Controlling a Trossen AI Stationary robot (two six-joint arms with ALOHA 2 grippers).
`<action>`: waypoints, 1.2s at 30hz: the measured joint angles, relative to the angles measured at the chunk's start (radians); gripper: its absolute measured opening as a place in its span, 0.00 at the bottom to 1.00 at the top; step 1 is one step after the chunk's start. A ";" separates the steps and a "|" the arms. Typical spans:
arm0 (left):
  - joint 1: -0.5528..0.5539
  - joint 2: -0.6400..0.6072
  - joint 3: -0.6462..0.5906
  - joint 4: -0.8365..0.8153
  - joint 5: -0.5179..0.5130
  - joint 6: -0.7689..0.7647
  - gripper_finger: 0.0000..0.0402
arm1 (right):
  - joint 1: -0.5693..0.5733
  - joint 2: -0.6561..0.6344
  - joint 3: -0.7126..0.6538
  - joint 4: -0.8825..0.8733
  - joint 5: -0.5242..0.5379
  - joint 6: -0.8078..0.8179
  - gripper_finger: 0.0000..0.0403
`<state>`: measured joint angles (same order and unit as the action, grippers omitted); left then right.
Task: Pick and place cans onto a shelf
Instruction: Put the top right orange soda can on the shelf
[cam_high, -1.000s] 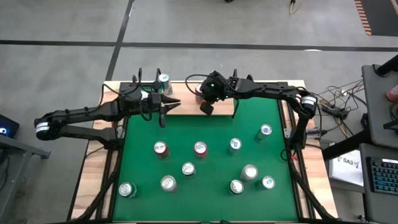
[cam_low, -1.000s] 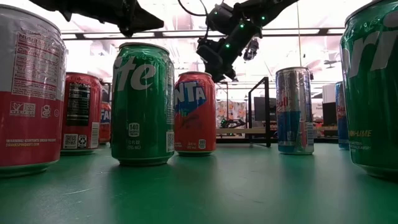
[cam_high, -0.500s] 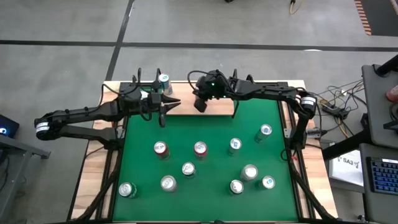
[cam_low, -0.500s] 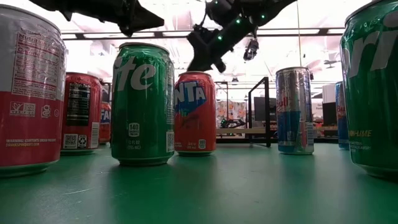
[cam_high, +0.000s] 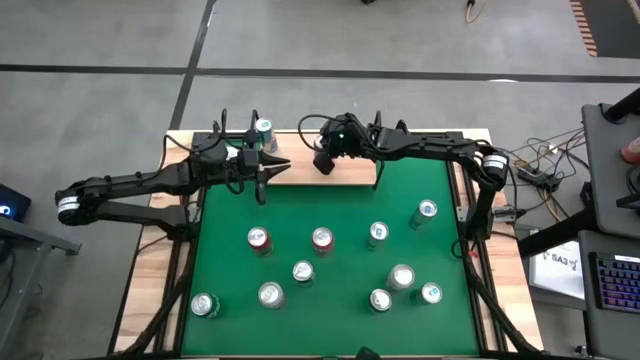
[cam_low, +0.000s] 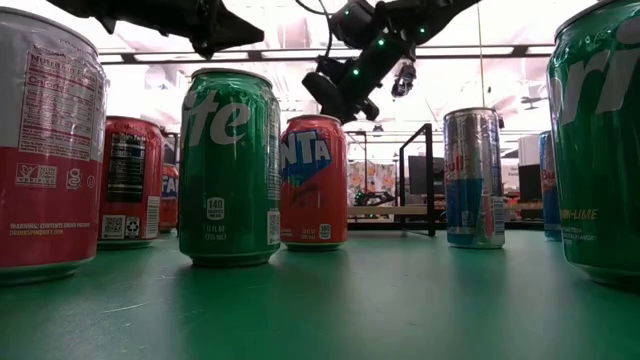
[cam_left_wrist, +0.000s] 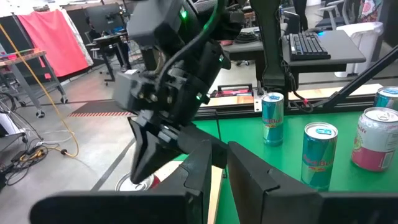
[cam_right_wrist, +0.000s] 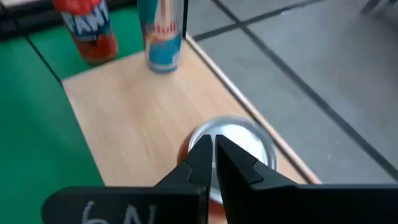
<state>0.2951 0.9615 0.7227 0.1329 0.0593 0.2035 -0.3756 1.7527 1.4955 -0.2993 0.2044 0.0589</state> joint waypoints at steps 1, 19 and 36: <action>0.000 0.000 0.000 0.000 0.000 0.000 0.09 | 0.000 0.000 -0.002 -0.008 -0.002 0.004 0.03; 0.000 0.000 0.000 0.002 0.000 0.001 0.09 | -0.016 -0.001 -0.032 0.025 -0.003 0.000 0.03; 0.000 0.000 0.000 0.002 0.001 -0.002 0.09 | -0.032 -0.004 -0.032 0.044 -0.001 -0.030 0.03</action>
<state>0.2951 0.9615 0.7227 0.1345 0.0601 0.2012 -0.4076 1.7492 1.4636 -0.2551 0.2035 0.0285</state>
